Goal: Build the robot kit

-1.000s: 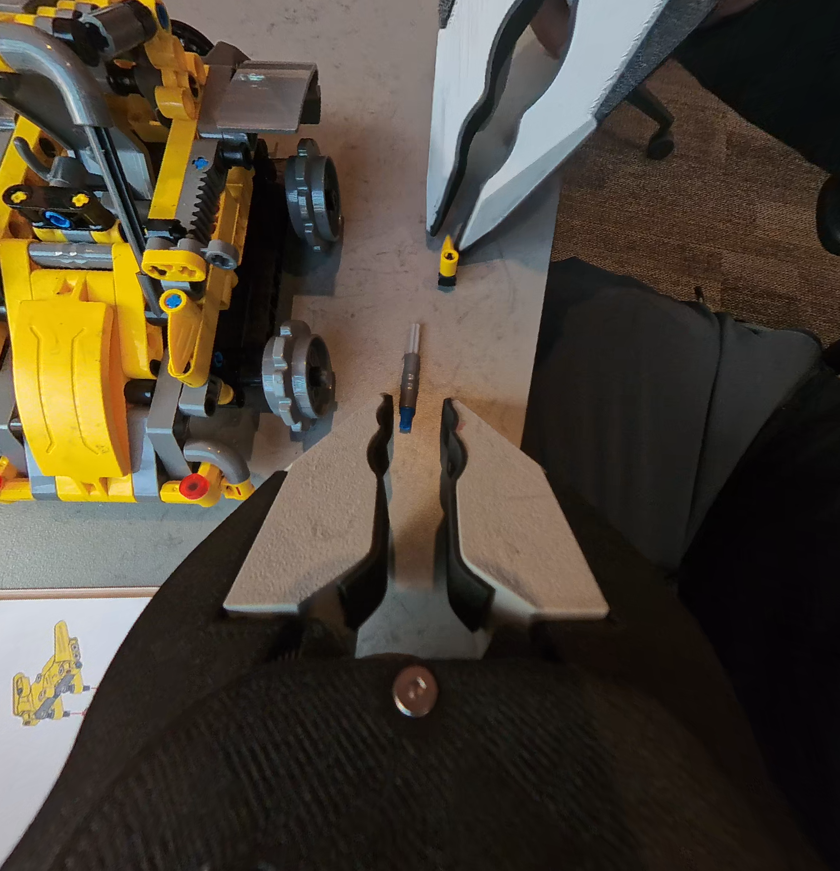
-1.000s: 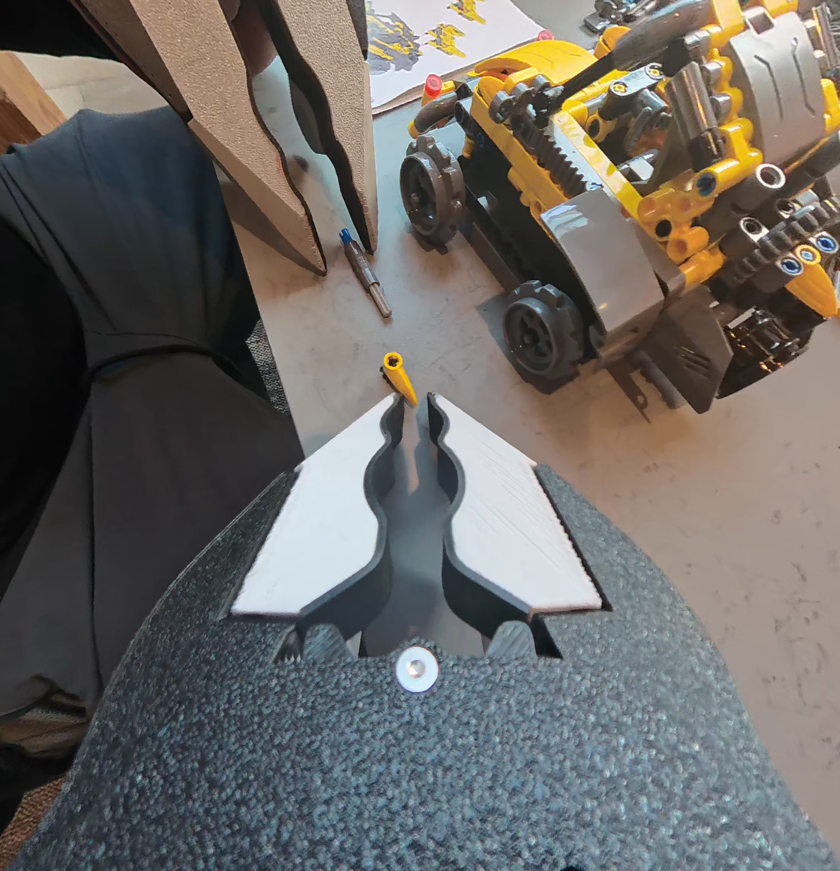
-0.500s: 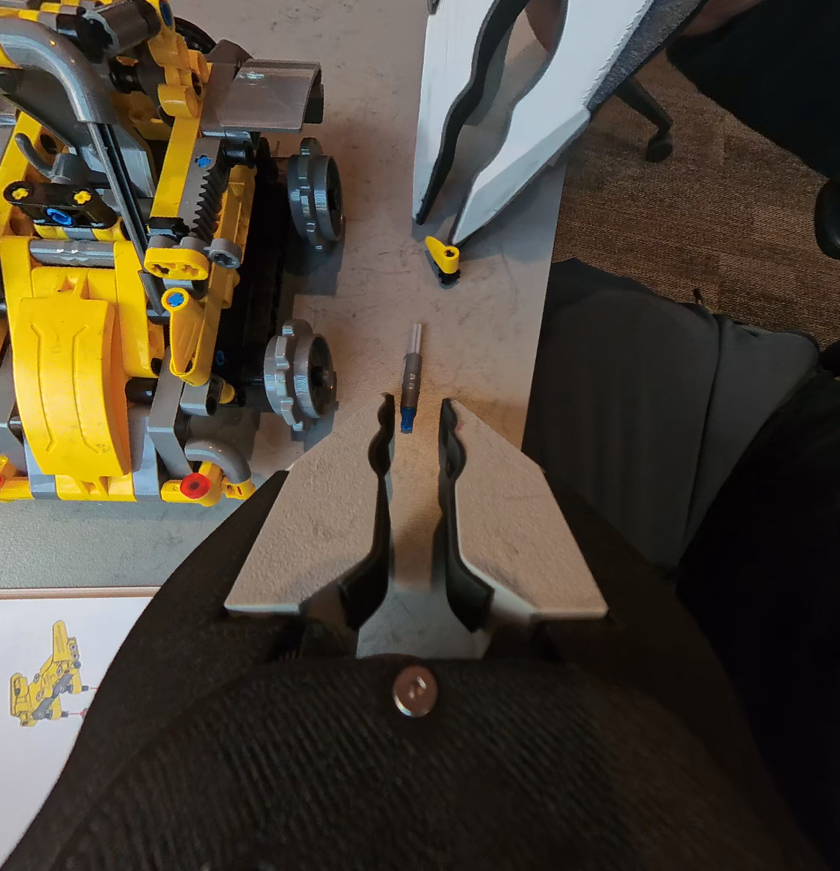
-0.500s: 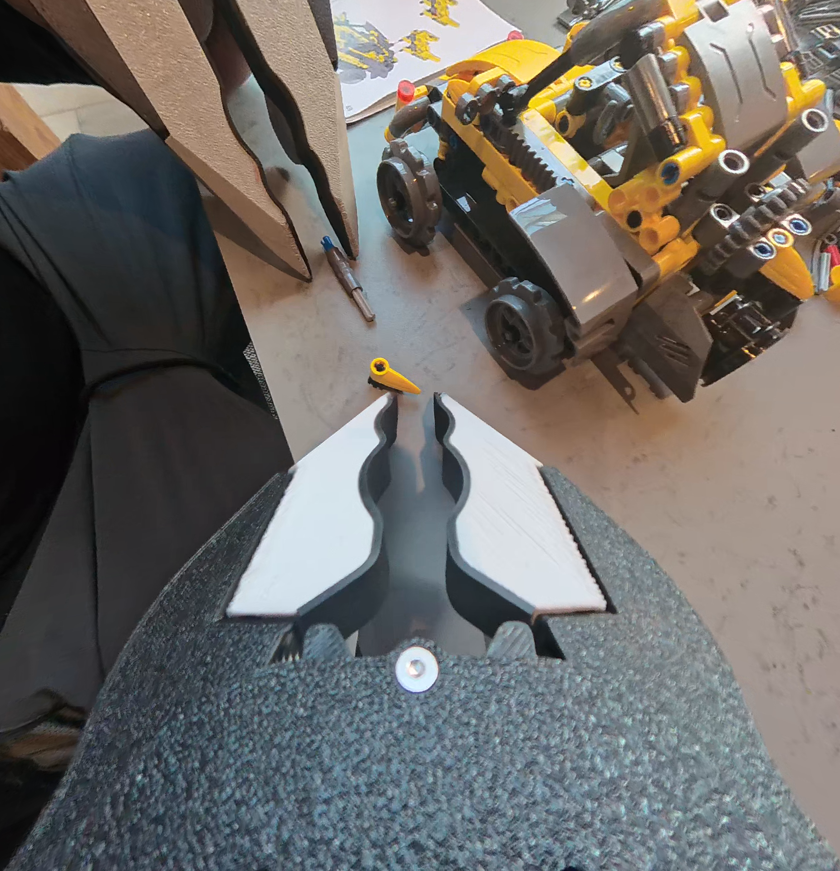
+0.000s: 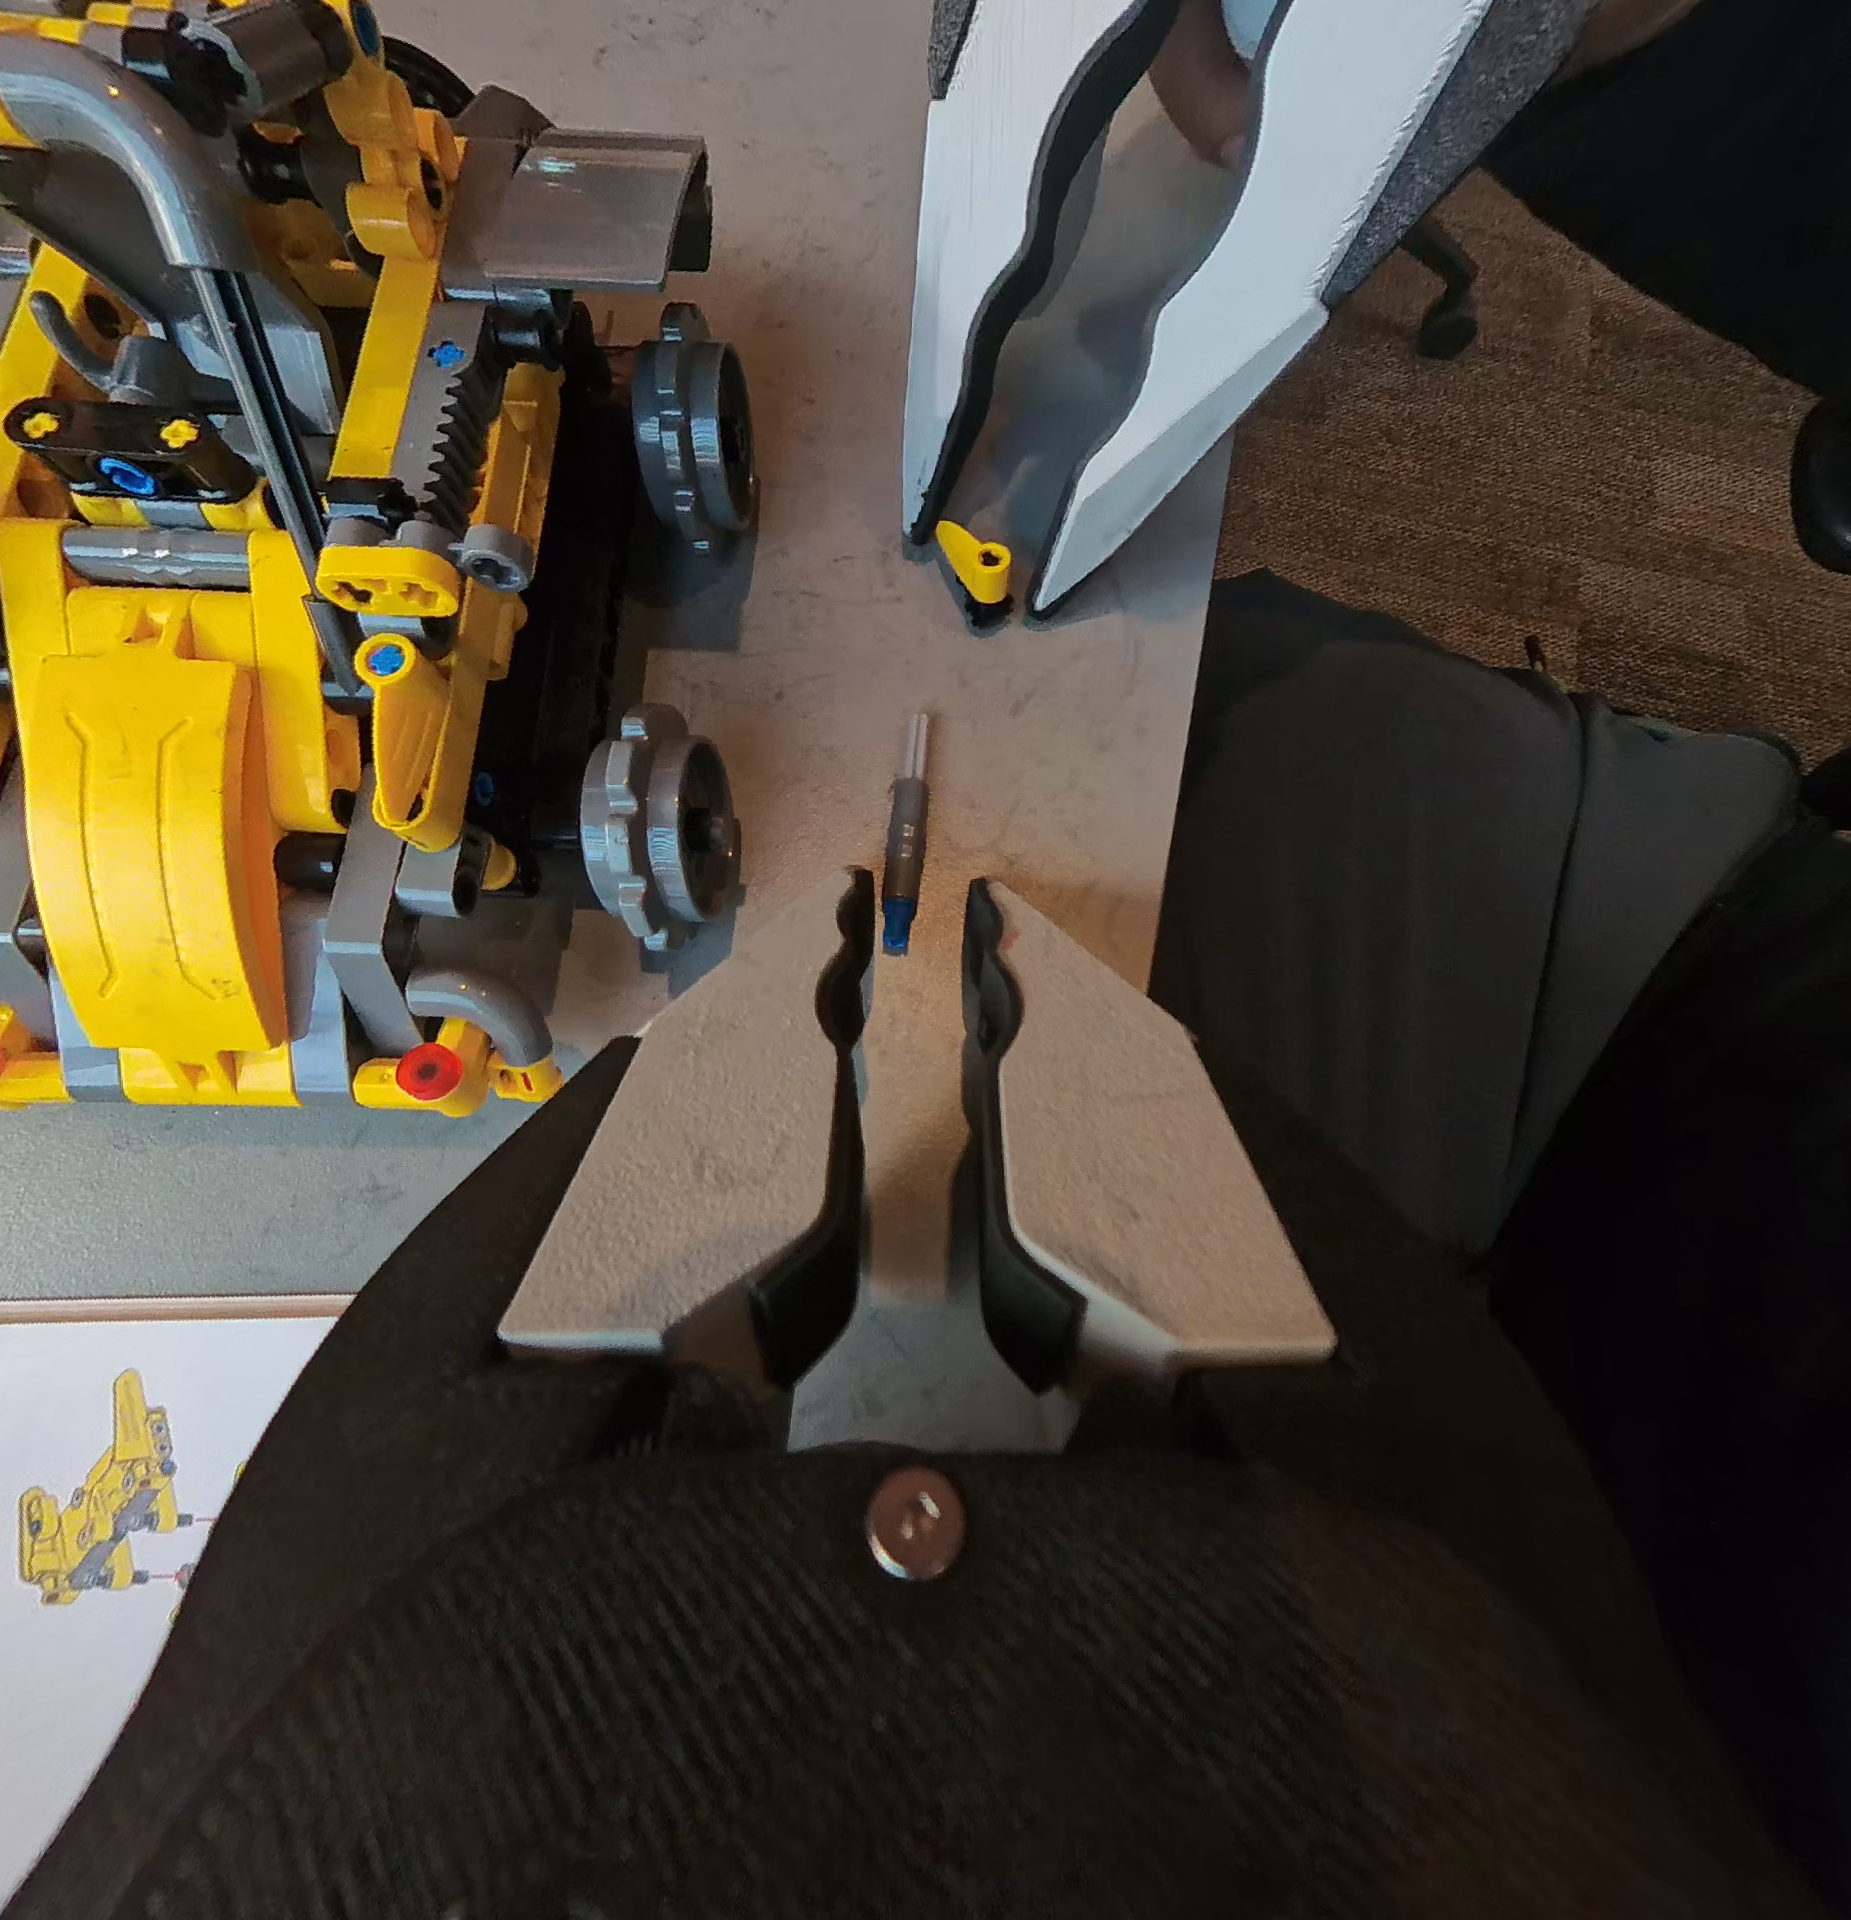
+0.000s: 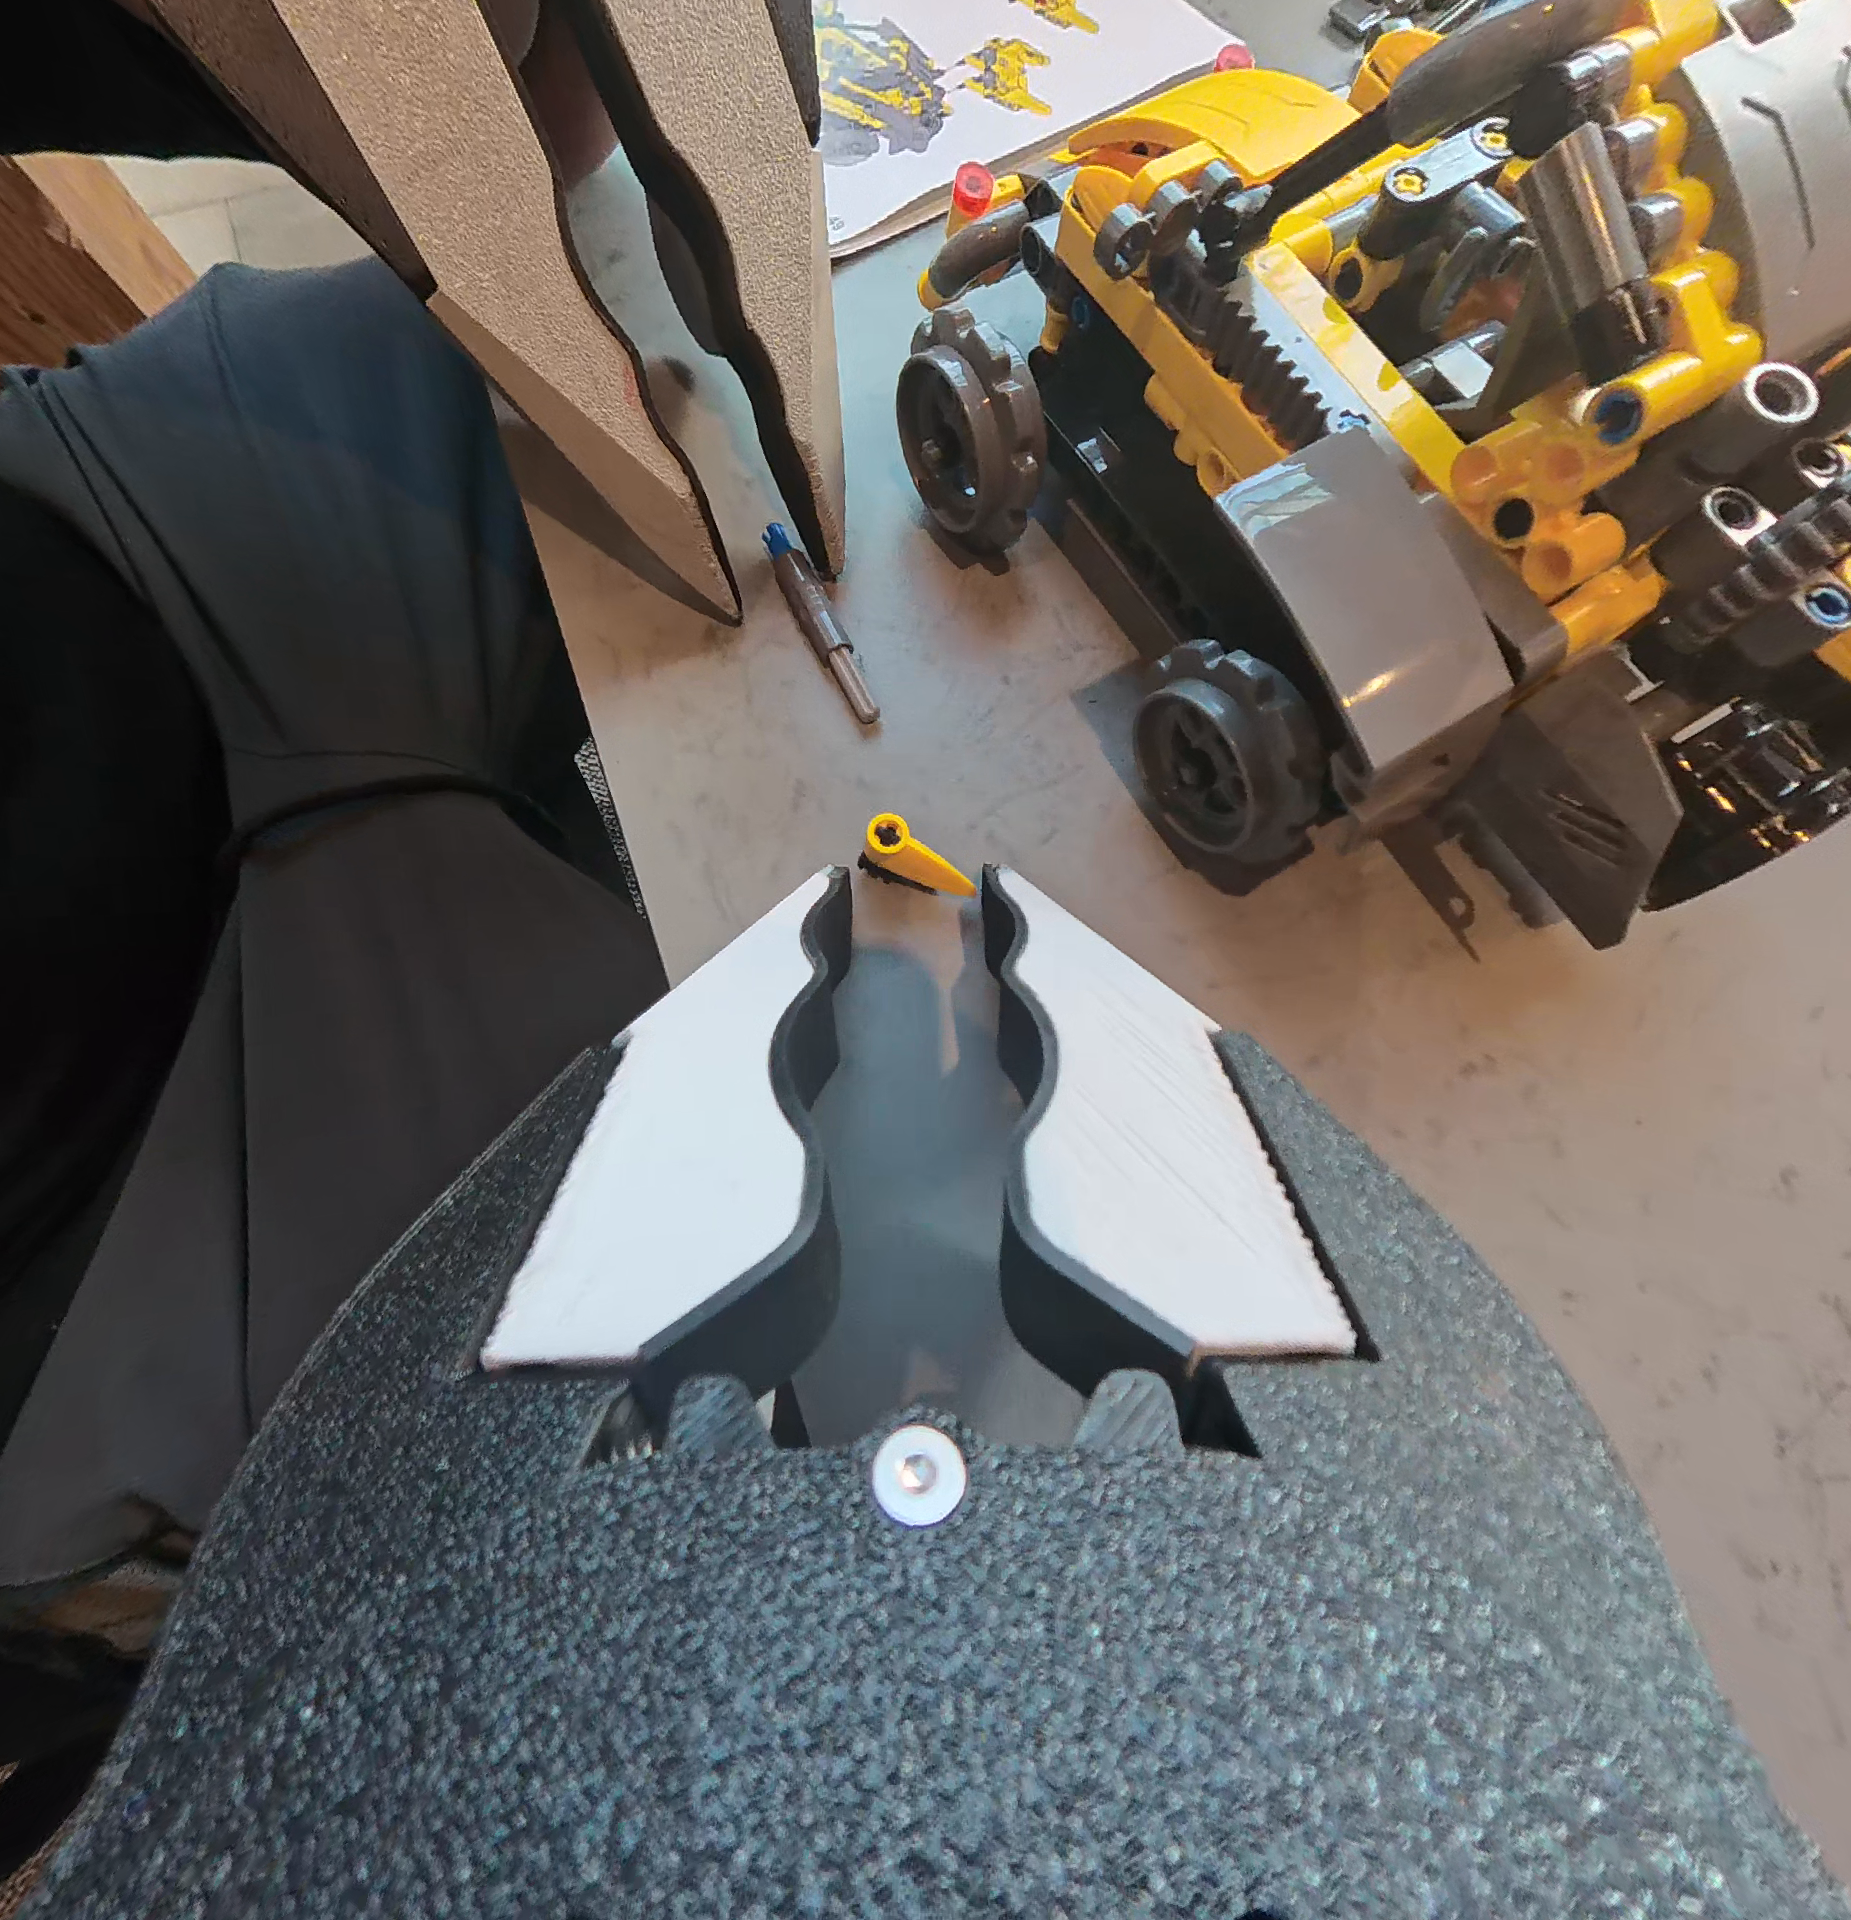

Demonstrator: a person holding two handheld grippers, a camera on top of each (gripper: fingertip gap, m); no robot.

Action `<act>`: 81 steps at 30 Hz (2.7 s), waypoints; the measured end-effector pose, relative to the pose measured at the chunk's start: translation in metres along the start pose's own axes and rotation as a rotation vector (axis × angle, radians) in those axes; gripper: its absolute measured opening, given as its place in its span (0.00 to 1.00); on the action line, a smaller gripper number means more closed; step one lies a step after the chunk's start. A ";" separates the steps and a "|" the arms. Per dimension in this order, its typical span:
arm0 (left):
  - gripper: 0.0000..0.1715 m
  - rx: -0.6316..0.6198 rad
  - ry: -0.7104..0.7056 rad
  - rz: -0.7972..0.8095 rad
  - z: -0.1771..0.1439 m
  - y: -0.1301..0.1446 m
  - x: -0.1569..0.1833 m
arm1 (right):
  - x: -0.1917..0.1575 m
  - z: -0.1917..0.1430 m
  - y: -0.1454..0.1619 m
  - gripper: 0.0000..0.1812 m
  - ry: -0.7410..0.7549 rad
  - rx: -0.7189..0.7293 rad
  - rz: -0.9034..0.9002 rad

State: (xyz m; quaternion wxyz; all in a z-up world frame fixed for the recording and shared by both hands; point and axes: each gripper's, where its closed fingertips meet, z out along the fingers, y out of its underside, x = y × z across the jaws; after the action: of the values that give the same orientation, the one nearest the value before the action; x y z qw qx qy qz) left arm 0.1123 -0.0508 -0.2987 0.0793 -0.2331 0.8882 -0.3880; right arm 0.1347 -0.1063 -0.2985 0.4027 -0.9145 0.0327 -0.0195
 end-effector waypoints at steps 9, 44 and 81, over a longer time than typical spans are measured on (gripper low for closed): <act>0.08 0.000 0.001 -0.003 0.000 0.000 0.000 | 0.000 -0.001 0.000 0.12 -0.004 0.006 0.003; 0.05 -0.002 0.036 -0.009 0.009 -0.008 0.005 | 0.000 -0.001 -0.004 0.12 -0.034 0.014 0.090; 0.01 -0.008 0.092 0.076 0.019 -0.017 0.013 | -0.020 0.016 -0.014 0.02 -0.159 -0.022 -0.031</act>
State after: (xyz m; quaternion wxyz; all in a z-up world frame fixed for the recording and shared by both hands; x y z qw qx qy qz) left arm 0.1127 -0.0795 -0.2994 0.0519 -0.1815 0.9007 -0.3913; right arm 0.1166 -0.0836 -0.2994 0.3937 -0.9179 -0.0131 0.0474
